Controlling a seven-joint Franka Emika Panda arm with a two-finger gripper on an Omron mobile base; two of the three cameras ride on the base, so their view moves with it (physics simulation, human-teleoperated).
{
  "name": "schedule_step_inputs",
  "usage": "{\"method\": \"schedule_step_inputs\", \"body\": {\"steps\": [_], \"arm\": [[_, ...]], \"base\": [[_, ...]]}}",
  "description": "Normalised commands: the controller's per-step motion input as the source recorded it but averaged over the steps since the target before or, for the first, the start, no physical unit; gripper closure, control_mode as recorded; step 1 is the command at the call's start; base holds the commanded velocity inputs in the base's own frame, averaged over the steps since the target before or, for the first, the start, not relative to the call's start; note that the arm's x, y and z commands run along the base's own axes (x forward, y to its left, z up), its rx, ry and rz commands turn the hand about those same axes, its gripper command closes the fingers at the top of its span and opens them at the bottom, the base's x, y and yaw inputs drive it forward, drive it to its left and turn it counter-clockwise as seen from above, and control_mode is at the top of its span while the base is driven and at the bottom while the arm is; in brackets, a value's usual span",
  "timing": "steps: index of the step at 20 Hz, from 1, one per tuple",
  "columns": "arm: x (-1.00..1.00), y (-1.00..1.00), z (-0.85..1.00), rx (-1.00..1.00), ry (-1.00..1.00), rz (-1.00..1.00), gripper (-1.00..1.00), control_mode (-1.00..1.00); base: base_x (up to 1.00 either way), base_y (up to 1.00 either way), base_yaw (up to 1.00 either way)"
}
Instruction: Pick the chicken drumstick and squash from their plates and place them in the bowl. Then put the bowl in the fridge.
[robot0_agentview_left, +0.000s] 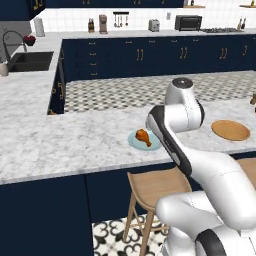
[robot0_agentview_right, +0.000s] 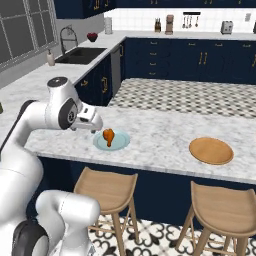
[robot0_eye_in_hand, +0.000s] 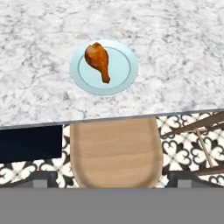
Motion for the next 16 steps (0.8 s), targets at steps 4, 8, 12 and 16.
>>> {"method": "schedule_step_inputs", "body": {"steps": [4, 8, 12, 16], "arm": [[0.96, -0.21, -0.68, 0.02, 0.17, 0.2, -1.0, -1.0], [0.86, 0.09, -0.72, -0.03, 0.1, 0.12, -1.0, -1.0], [0.7, 0.0, -0.46, -0.01, 0.01, 0.05, -1.0, -1.0], [0.54, 0.0, -0.34, 0.0, 0.01, 0.02, -1.0, -1.0]], "base": [[0.0, 0.0, 0.0], [0.0, 0.0, 0.0], [0.0, 0.0, 0.0], [0.0, 0.0, 0.0]]}}
